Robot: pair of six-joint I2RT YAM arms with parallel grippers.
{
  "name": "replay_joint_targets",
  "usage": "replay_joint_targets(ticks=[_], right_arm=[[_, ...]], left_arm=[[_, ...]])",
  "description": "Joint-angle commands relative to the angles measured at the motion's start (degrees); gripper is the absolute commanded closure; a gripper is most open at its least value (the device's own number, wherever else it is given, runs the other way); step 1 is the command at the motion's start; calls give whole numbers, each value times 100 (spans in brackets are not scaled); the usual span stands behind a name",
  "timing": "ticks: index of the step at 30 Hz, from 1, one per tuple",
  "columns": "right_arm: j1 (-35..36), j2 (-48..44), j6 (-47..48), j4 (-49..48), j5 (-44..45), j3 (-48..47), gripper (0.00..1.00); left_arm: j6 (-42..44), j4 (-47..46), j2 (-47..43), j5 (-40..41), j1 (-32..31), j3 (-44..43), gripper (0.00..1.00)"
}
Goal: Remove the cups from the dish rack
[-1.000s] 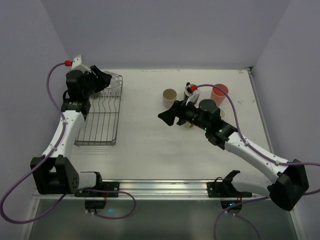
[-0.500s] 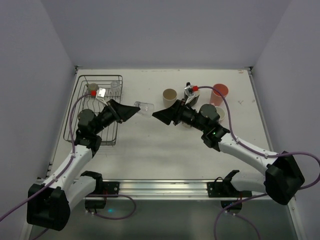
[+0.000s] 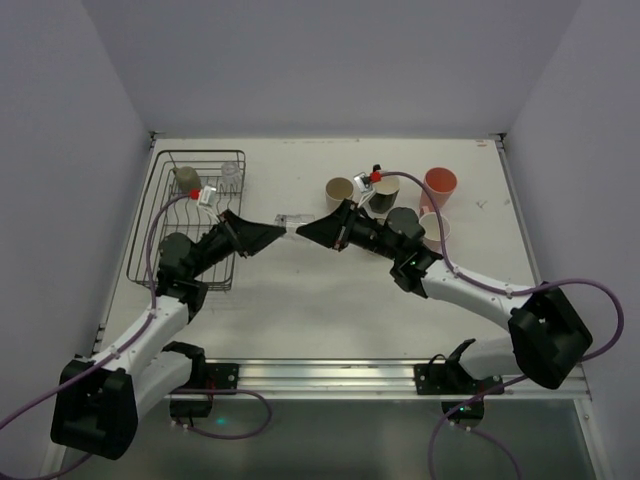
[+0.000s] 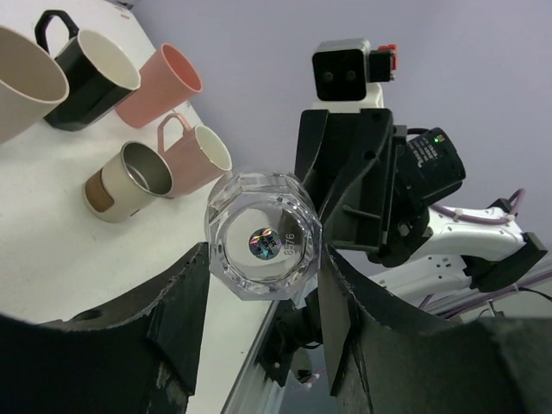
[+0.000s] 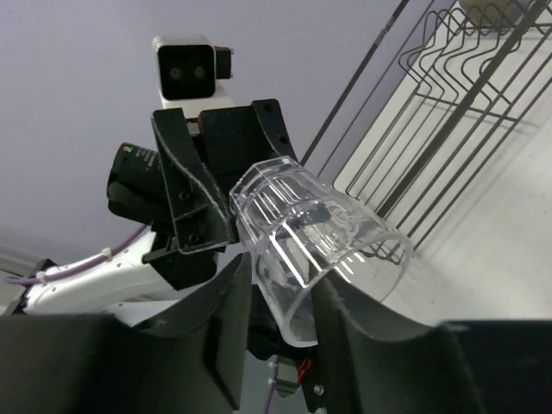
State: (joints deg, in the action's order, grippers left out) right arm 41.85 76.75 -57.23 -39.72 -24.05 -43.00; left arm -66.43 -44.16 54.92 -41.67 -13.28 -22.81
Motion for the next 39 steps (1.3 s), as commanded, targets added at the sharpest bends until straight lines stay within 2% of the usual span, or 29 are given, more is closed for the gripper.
replay_joint_targets(ticks=[1,2,3,4,5,6,7,8,9,11,12,13,16,19,26,31,35,37,39], right_arm=[[17,24,-279,-835,-21,-156,82],[17,7,-280,-853,32,-95,88],[17,-20,-288,-853,111,-59,94],[17,-89,-210,-783,138,-33,99],[8,-125,-114,-652,155,-67,100],[17,-151,18,-33,216,-146,100],[8,-221,437,461,313,-260,100],[8,-239,702,979,435,-583,100],[17,-213,992,2141,550,-839,100],[17,153,1923,3448,831,-1714,100],[17,321,2248,4585,928,-2007,100],[17,497,2774,5075,1172,-2254,100],[60,1244,3531,6536,1726,-3098,100],[226,2287,4103,7808,2918,-4097,100],[421,3205,4326,8252,3240,-4900,100],[526,3855,4440,8481,3504,-5270,99],[544,4005,4431,8420,3557,-5341,96],[561,4014,4414,8394,3644,-5376,87],[579,3944,4405,8350,3671,-5376,73]], left_arm=[[77,-340,-51,-148,-43,22,68],[165,-191,-103,-140,-43,5,52],[305,28,-173,-105,-35,-48,26],[472,335,-226,35,-34,-214,15],[1013,1156,-384,167,-34,-346,8],[1358,1634,-463,325,-34,-512,0],[1648,2483,-543,726,-34,-819,0],[2217,2883,-717,965,-34,-952,0],[2501,3252,-789,1203,-34,-1102,0],[3281,4321,-886,1993,-34,-1559,0],[3538,4702,-903,2240,-34,-1708,0],[3750,5202,-895,2686,-34,-1927,0],[4243,5794,-799,3190,-34,-2148,0],[4629,6224,-711,3287,-43,-2411,0],[4850,6359,-807,3964,-34,-2413,0],[4868,6315,-640,3974,-34,-2272,0],[4851,6306,-623,4079,-34,-2316,0],[4816,6306,-588,4132,-34,-2386,0],[4772,6315,-552,4141,-34,-2500,0]])
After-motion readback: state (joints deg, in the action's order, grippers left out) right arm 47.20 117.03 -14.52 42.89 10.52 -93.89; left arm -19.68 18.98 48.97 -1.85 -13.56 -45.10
